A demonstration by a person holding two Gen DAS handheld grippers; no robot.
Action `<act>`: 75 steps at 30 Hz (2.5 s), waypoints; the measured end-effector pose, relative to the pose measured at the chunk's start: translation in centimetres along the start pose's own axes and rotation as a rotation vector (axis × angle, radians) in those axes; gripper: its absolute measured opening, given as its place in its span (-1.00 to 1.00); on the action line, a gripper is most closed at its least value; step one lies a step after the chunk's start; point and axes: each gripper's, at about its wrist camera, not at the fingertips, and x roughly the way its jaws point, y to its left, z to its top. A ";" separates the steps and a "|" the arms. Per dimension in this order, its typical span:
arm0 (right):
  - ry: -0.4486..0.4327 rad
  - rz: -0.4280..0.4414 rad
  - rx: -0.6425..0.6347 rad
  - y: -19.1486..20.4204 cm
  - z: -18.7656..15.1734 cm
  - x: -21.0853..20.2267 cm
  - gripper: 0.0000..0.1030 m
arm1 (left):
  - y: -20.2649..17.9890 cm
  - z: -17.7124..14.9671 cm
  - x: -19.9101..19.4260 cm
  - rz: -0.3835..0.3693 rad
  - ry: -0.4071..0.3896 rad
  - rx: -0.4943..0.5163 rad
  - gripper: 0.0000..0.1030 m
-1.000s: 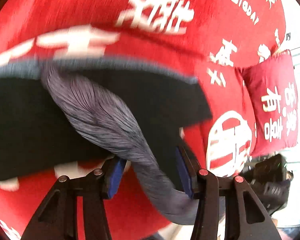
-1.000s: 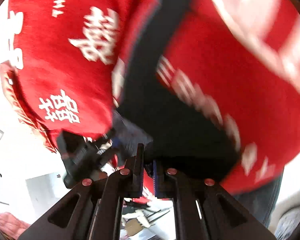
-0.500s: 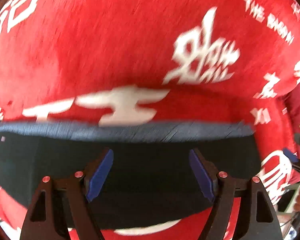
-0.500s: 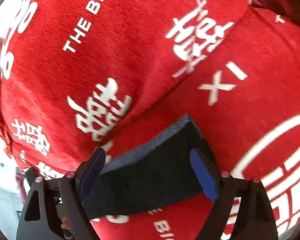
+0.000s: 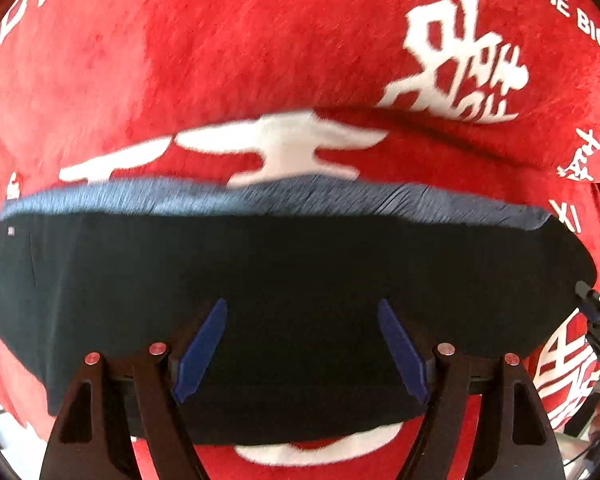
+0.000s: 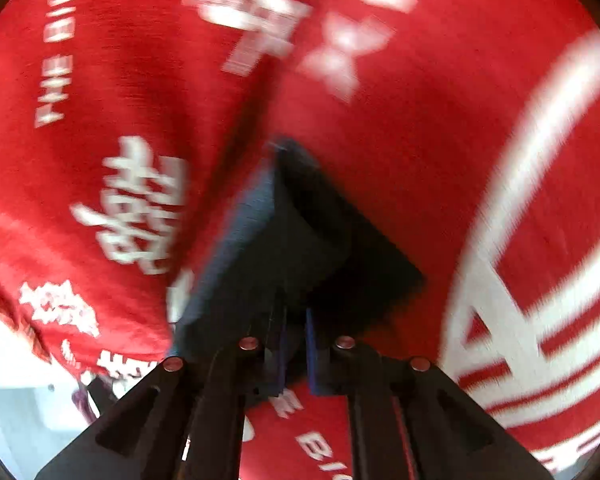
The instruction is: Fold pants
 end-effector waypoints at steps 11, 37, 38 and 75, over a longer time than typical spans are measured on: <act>0.128 -0.237 0.049 -4.4 -2.1 0.7 -0.11 | 1.1 0.4 4.4 0.171 0.024 0.000 0.92; 0.302 -0.148 -0.513 23.8 -19.8 15.5 0.16 | 29.5 -5.7 -6.8 -0.016 -0.041 -0.162 0.97; 0.321 -0.146 -0.548 25.6 -21.2 17.2 0.16 | 32.0 -5.8 -7.4 -0.015 -0.054 -0.169 0.97; 0.867 -0.140 -1.222 50.0 -40.5 50.7 -0.87 | 50.9 -8.3 -0.2 -0.332 -0.062 -0.189 -0.37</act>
